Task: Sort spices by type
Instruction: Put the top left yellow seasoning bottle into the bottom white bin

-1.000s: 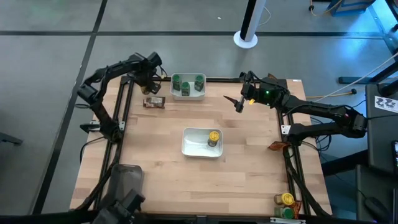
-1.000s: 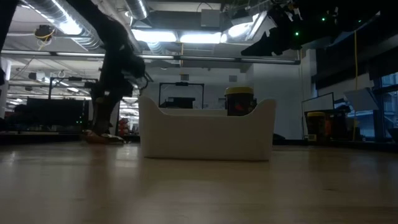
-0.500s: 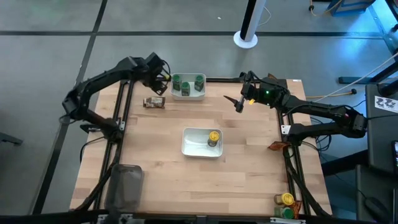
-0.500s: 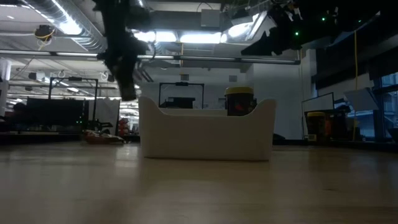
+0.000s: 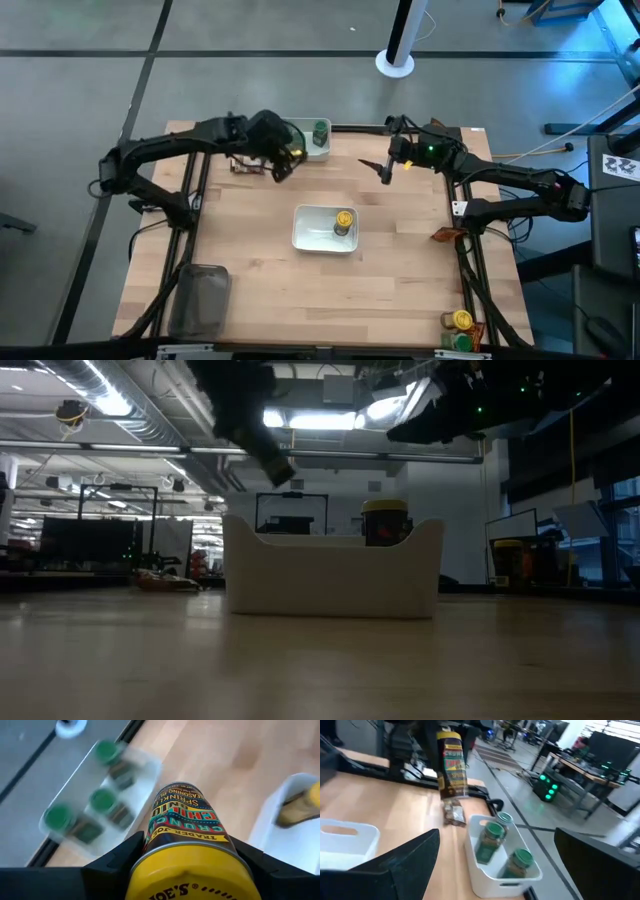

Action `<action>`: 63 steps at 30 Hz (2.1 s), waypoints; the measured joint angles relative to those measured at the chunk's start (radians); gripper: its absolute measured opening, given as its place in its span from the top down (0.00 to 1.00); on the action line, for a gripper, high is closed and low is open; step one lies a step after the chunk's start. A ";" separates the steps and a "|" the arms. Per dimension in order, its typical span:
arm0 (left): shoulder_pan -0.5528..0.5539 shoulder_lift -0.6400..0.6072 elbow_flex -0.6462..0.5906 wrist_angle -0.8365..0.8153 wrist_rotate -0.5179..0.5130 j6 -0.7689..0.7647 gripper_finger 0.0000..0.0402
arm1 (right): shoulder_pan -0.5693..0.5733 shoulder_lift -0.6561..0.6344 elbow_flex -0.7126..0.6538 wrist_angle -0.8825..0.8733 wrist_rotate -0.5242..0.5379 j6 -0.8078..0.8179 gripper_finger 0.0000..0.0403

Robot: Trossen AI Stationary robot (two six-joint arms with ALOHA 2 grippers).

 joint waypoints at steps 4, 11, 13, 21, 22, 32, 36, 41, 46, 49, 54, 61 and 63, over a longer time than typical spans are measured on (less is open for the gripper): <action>-0.054 0.005 0.000 0.071 0.000 0.031 0.47 | 0.000 0.000 0.000 0.013 -0.089 0.012 0.04; -0.121 0.053 0.000 0.180 0.000 0.107 0.47 | 0.000 0.010 0.000 0.063 -0.205 0.071 0.20; -0.138 0.075 0.000 0.223 0.000 0.138 0.47 | 0.000 0.014 0.000 0.069 -0.222 0.074 0.29; -0.176 0.119 -0.001 0.382 0.001 0.152 0.47 | 0.000 0.052 0.000 0.071 -0.274 0.072 0.66; -0.175 0.123 -0.001 0.397 0.000 0.152 0.47 | 0.006 0.062 0.000 0.085 -0.285 0.071 0.71; -0.178 0.125 -0.001 0.443 0.004 0.175 0.47 | 0.076 0.141 0.000 0.229 -0.276 0.056 0.96; -0.189 0.125 -0.001 0.431 0.007 0.178 0.47 | 0.079 0.157 0.000 0.253 -0.256 0.054 0.94; -0.203 0.125 -0.001 0.454 0.007 0.183 0.47 | 0.078 0.158 0.000 0.246 -0.257 0.050 0.98; -0.203 0.125 -0.002 0.481 0.006 0.181 0.47 | 0.077 0.184 0.001 0.252 -0.257 0.038 0.98; -0.202 0.125 -0.002 0.481 0.007 0.179 0.47 | 0.077 0.206 0.001 0.259 -0.270 0.034 0.97; -0.201 0.124 -0.002 0.530 0.011 0.179 0.47 | 0.078 0.230 0.001 0.286 -0.283 0.034 0.99; -0.201 0.123 -0.001 0.524 0.010 0.174 0.47 | 0.078 0.252 0.001 0.318 -0.291 0.034 0.97; -0.202 0.123 0.000 0.494 0.008 0.163 0.47 | 0.079 0.239 0.001 0.311 -0.269 0.034 0.97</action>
